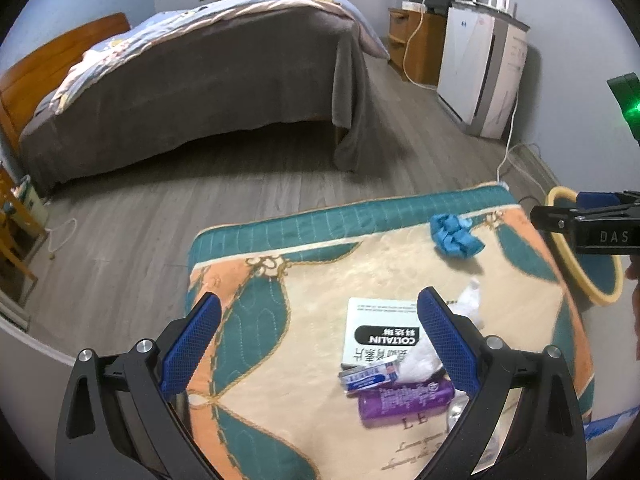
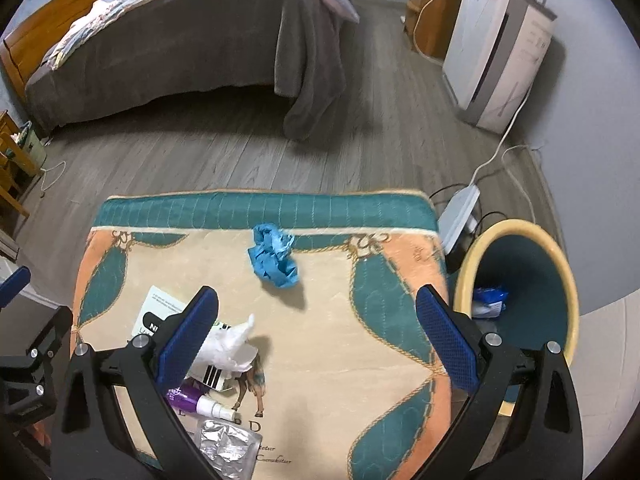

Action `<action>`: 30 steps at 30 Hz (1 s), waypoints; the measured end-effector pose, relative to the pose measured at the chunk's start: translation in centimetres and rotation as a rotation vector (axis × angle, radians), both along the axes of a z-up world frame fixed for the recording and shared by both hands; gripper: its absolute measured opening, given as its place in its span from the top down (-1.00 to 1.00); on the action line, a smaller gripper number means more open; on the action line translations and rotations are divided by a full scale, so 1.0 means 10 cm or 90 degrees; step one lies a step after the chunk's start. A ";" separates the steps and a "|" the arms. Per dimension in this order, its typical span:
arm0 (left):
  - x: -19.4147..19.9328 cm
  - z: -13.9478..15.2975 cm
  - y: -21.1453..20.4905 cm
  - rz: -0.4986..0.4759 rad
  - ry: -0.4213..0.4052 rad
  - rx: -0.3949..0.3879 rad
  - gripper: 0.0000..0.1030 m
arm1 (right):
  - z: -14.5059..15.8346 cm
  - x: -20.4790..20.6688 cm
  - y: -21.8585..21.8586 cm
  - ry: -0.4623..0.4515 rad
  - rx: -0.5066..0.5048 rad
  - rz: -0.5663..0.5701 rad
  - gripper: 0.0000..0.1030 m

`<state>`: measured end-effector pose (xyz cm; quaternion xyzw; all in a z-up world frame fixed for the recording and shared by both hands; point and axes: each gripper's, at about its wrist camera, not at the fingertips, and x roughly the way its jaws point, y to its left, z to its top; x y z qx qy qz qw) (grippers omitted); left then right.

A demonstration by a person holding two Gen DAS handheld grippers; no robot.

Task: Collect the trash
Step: 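Grasp the white tissue with the right tool while the left tool grasps the small medicine packet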

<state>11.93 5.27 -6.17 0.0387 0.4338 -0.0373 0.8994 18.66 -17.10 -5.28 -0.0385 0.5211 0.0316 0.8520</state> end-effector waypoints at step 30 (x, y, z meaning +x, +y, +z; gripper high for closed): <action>0.04 -0.18 0.37 0.009 0.051 0.001 -0.89 | -0.94 -0.09 0.67 0.220 0.144 0.049 0.13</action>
